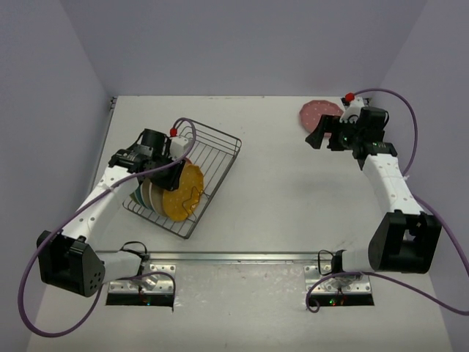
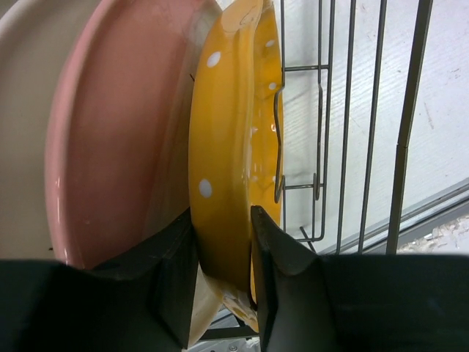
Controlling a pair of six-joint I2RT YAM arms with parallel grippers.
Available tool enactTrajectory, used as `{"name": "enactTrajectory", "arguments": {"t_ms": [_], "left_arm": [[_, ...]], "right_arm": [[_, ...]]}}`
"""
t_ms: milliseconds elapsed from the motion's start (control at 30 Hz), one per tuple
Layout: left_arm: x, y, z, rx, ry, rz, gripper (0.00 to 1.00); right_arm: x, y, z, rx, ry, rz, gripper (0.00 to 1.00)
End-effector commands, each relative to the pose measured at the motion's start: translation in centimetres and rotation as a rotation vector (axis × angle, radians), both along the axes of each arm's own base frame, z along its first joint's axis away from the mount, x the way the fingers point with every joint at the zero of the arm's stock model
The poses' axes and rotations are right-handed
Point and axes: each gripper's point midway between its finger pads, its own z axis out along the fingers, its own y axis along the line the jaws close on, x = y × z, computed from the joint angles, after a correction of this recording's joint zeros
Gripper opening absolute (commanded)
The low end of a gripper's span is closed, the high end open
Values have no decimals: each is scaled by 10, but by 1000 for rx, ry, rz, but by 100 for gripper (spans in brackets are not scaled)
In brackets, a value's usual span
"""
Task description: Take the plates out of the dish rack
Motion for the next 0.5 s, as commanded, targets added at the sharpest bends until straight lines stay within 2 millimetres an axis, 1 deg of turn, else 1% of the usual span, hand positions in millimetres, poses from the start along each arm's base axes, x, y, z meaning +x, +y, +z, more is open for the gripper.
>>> {"name": "enactTrajectory", "arguments": {"t_ms": [0,33,67,100,200,267,300,367,400,467], "left_arm": [[7,-16,3,-68,-9,-40,22],[8,-16,4,-71,-8,-38,16],[10,-17,6,-73,-11,-32,7],[12,-16,10,-71,-19,-23,0],[17,-11,19,-51,-42,9,0],[23,-4,31,-23,-81,51,0],[27,0,41,-10,-114,69,0],[35,6,67,-1,-199,99,0],[38,9,78,6,-232,112,0],[44,20,102,43,-311,156,0]], "right_arm": [[-3,16,11,7,-52,86,99],[-4,19,13,7,-59,101,99],[-6,21,15,8,-65,114,99],[-7,23,16,7,-72,127,99],[-10,31,21,10,-90,162,99],[-14,38,27,16,-114,200,99],[-16,42,30,19,-131,217,99],[-18,49,37,14,-174,252,99],[-19,51,39,8,-188,264,99],[-23,60,45,-6,-224,301,99]]}}
